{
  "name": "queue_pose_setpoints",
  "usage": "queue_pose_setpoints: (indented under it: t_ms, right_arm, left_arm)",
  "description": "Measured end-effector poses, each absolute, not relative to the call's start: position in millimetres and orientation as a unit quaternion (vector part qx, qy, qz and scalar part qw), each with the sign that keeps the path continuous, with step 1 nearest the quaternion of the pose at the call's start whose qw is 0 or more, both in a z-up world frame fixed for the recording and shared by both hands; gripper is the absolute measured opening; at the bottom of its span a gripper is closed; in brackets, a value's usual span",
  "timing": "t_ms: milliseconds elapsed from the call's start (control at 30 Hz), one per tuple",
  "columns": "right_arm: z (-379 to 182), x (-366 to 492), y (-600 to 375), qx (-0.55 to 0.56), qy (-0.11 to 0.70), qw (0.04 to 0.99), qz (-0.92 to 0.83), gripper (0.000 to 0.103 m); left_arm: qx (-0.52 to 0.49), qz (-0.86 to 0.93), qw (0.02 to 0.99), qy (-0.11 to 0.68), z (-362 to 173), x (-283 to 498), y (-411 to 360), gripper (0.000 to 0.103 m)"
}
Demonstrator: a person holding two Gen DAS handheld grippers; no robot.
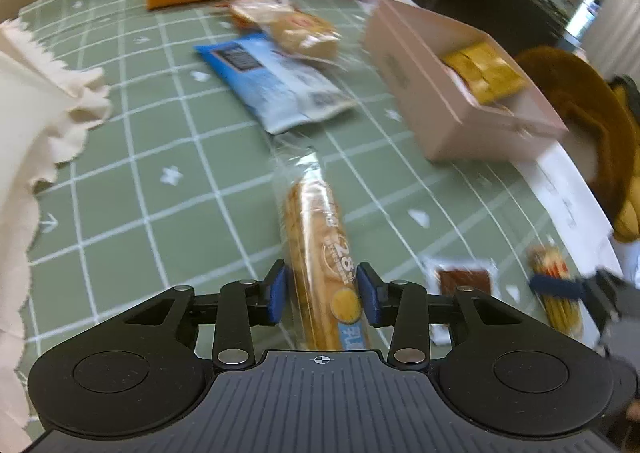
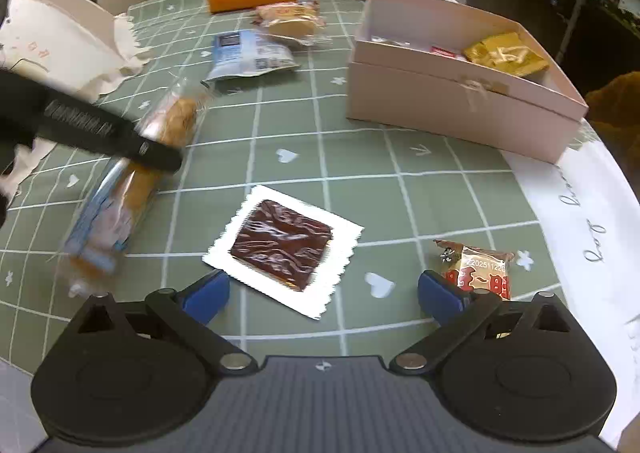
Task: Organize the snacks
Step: 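Hold the bread-stick packet in the left tool while the right tool centres over the chocolate square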
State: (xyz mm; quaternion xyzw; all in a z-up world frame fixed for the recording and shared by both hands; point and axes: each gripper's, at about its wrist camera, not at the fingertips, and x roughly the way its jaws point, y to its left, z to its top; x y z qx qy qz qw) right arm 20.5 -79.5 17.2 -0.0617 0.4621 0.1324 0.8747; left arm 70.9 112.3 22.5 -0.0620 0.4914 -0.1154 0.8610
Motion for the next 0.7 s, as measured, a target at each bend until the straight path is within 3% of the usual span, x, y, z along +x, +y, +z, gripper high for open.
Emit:
queue_pose_setpoints:
  t_ms: [367, 700]
  right_arm:
    - [18, 25, -65, -0.054, 0.468, 0.874, 0.117, 0.101]
    - [15, 35, -115, -0.030, 0.468, 0.881, 0.071, 0.101]
  left_arm:
    - [-0.087, -0.107, 0.861, 0.490, 21, 58, 119, 0.040]
    - [-0.091, -0.113, 0.859, 0.492, 20, 55, 116, 0.040]
